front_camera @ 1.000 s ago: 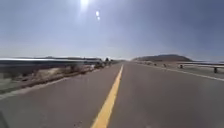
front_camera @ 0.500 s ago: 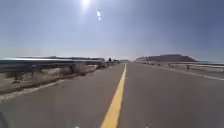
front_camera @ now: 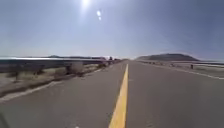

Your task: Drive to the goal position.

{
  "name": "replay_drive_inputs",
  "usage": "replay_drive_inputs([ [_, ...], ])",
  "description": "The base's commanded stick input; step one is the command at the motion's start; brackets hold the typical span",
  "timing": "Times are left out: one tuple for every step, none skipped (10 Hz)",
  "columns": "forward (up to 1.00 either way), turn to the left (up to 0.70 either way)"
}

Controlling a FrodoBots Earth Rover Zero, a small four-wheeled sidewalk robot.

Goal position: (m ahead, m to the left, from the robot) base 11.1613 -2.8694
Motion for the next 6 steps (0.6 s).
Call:
replay_drive_inputs([
  [0.85, 0.00],
  [0.85, 0.00],
  [0.85, 0.00],
  [0.85, 0.00],
  [0.85, 0.00],
  [0.85, 0.00],
])
